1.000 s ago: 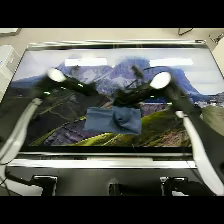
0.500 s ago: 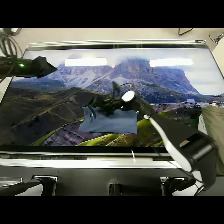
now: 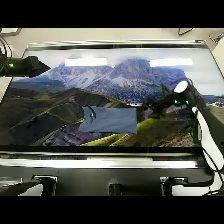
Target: Fold the clothes and pants, and hang the long-sleeved shirts on hangers.
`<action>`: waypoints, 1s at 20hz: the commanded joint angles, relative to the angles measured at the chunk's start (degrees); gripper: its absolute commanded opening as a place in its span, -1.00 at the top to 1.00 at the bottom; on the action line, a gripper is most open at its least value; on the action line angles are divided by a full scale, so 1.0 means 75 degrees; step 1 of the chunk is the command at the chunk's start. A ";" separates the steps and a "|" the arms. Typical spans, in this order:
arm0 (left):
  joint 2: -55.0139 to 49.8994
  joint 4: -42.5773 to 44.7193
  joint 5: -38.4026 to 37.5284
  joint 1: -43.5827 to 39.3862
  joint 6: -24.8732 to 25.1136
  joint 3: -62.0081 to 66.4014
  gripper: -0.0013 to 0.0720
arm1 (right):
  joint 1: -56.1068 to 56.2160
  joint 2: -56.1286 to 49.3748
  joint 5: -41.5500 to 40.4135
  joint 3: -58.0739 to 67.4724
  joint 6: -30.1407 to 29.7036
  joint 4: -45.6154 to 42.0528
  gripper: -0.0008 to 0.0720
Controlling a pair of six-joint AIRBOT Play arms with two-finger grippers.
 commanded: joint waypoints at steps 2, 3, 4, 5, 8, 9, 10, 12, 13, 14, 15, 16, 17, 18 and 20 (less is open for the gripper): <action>0.0015 -0.0020 -0.0020 0.0000 -0.0143 0.0003 0.91 | -0.0361 -0.0274 -0.0714 -0.1390 -0.1953 0.2095 -0.71; 0.0015 -0.0020 -0.0017 -0.0029 -0.0152 0.0003 0.91 | -0.0361 -0.0452 -0.0694 -0.1393 -0.2151 0.2349 -0.69; 0.0015 -0.0023 -0.0015 -0.0032 -0.0152 0.0003 0.91 | -0.0361 -0.0618 -0.0656 -0.1393 -0.2288 0.2623 -0.68; 0.0015 -0.0029 -0.0015 -0.0032 -0.0210 0.0003 0.91 | -0.0344 -0.0749 -0.0621 -0.1393 -0.2463 0.2888 -0.63; 0.0015 -0.0064 -0.0015 -0.0032 -0.0297 0.0003 0.91 | -0.0009 -0.1011 -0.0548 -0.1393 -0.2856 0.3072 -0.58; 0.0015 -0.0085 -0.0015 -0.0032 -0.0297 0.0003 0.91 | 0.0140 -0.1064 -0.0635 -0.1393 -0.2923 0.3077 -0.54; 0.0015 -0.0090 -0.0015 -0.0032 -0.0297 0.0003 0.91 | 0.0259 -0.1093 -0.0743 -0.1393 -0.2920 0.3086 -0.41; 0.0015 -0.0108 -0.0015 -0.0032 -0.0297 0.0003 0.91 | 0.0420 -0.1093 -0.0874 -0.1393 -0.2958 0.3177 0.20; 0.0015 -0.0108 -0.0015 -0.0032 -0.0297 0.0003 0.91 | 0.0452 -0.1093 -0.0868 -0.1393 -0.3002 0.3220 0.68; 0.0015 -0.0108 -0.0015 -0.0032 -0.0297 0.0003 0.91 | 0.0449 -0.1075 -0.0831 -0.1393 -0.3092 0.3357 0.85; 0.0015 -0.0108 -0.0015 -0.0032 -0.0297 0.0003 0.91 | 0.0420 -0.1017 -0.0799 -0.1370 -0.3331 0.3637 0.86; 0.0015 -0.0108 -0.0017 -0.0032 -0.0294 0.0003 0.91 | 0.0361 -0.0903 -0.0694 -0.1274 -0.3576 0.3893 0.86; 0.0015 -0.0108 -0.0015 -0.0032 -0.0294 0.0003 0.91 | 0.0242 -0.0705 -0.0592 -0.1093 -0.3669 0.4051 0.86; 0.0015 -0.0108 -0.0012 -0.0032 -0.0291 0.0003 0.91 | 0.0076 -0.0487 -0.0458 -0.0831 -0.3660 0.4039 0.86; 0.0015 -0.0111 -0.0012 -0.0032 -0.0294 0.0003 0.91 | -0.0525 0.0055 -0.0169 -0.0096 -0.3258 0.3809 0.86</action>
